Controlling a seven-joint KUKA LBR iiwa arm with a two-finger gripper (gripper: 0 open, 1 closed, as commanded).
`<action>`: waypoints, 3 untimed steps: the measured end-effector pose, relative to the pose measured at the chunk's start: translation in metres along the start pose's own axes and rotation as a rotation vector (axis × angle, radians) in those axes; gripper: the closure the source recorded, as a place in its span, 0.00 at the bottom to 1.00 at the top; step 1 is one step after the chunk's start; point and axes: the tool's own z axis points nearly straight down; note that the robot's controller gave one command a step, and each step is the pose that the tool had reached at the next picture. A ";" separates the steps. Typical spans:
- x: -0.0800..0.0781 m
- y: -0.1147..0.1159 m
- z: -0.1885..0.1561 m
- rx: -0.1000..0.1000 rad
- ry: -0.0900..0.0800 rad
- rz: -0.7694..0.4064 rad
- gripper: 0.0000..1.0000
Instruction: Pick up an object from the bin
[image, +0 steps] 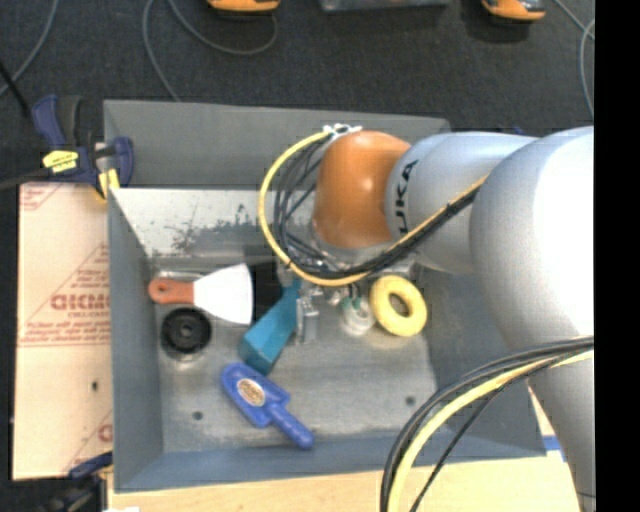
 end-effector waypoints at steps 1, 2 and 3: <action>0.007 0.028 0.012 0.016 0.016 -0.040 1.00; 0.007 0.028 0.013 0.016 0.016 -0.040 1.00; 0.005 0.032 -0.029 0.014 0.020 -0.033 1.00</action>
Offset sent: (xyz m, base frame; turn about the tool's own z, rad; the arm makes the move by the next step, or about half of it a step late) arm 0.0000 0.0000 0.0000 0.0000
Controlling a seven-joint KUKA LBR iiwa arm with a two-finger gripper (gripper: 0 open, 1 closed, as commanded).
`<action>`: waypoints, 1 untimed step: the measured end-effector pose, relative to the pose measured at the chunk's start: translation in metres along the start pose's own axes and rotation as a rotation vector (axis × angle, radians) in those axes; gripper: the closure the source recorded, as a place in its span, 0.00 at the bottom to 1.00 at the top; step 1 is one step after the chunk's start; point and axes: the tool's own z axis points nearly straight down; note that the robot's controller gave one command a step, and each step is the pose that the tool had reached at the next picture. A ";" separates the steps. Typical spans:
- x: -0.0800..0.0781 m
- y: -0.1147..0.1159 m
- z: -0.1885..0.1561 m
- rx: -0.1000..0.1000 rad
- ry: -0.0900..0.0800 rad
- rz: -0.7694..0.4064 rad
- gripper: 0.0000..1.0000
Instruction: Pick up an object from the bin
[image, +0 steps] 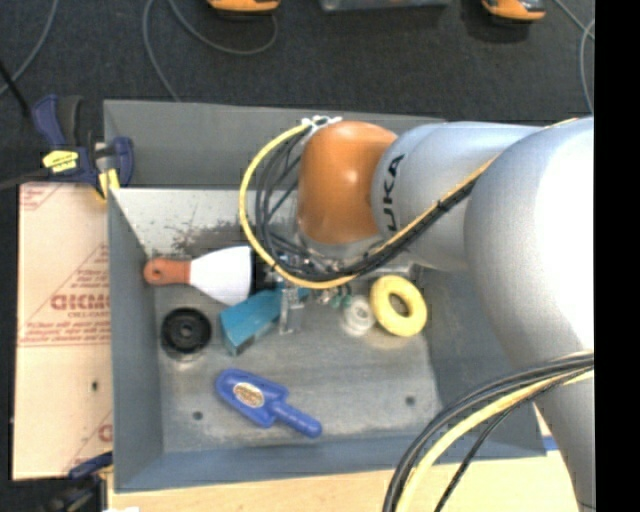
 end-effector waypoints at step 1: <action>-0.001 0.000 -0.036 -0.003 -0.012 -0.009 1.00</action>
Offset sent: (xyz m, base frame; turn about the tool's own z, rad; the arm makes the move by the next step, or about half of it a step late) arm 0.0050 -0.0110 0.1079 -0.0079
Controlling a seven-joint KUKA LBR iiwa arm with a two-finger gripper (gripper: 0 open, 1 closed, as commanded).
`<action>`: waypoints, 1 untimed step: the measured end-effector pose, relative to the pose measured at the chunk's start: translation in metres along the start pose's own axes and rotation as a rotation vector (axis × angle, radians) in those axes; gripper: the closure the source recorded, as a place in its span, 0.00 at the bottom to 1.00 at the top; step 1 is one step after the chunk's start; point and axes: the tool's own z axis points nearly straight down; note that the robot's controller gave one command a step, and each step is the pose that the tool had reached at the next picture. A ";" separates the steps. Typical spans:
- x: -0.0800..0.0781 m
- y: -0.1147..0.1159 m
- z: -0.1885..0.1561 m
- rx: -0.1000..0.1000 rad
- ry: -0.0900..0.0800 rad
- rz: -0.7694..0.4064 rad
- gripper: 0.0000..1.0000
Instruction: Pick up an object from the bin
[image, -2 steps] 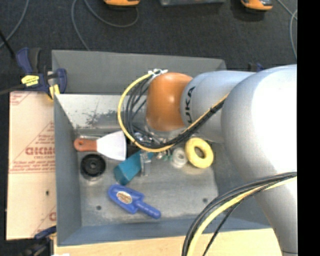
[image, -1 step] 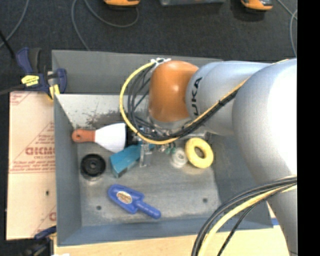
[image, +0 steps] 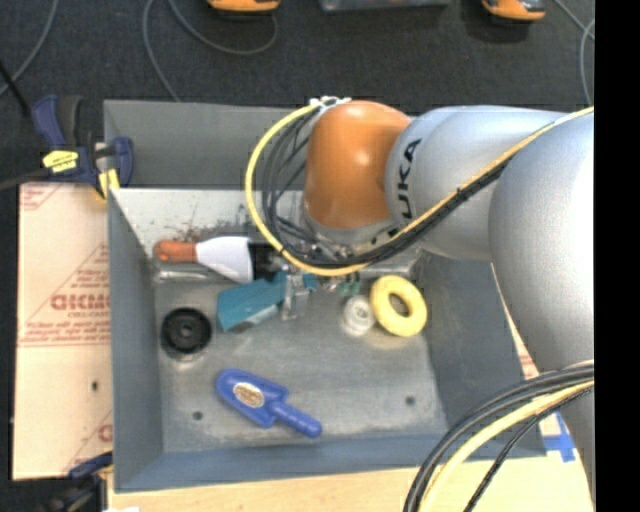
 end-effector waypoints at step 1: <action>0.000 -0.009 -0.039 0.003 0.018 0.001 1.00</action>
Offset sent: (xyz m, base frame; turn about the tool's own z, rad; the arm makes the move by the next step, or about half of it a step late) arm 0.0118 -0.0042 0.1408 -0.0275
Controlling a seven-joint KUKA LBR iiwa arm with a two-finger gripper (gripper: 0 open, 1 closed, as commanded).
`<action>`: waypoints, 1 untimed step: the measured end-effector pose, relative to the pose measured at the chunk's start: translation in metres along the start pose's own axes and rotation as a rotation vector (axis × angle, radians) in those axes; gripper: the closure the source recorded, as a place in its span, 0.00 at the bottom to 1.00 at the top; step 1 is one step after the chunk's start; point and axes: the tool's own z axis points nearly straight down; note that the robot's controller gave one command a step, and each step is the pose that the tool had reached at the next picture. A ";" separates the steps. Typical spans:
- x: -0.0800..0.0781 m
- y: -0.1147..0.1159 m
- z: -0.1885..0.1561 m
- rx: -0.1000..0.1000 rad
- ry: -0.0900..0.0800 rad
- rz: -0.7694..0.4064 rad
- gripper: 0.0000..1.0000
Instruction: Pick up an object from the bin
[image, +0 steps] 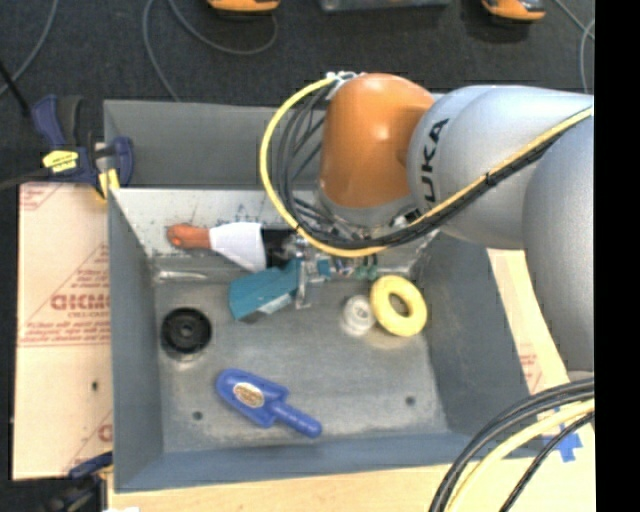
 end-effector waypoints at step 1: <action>-0.006 -0.002 -0.062 0.001 -0.008 -0.014 1.00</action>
Offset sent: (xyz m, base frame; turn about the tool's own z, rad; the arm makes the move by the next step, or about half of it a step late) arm -0.0011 0.0329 0.2020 0.0262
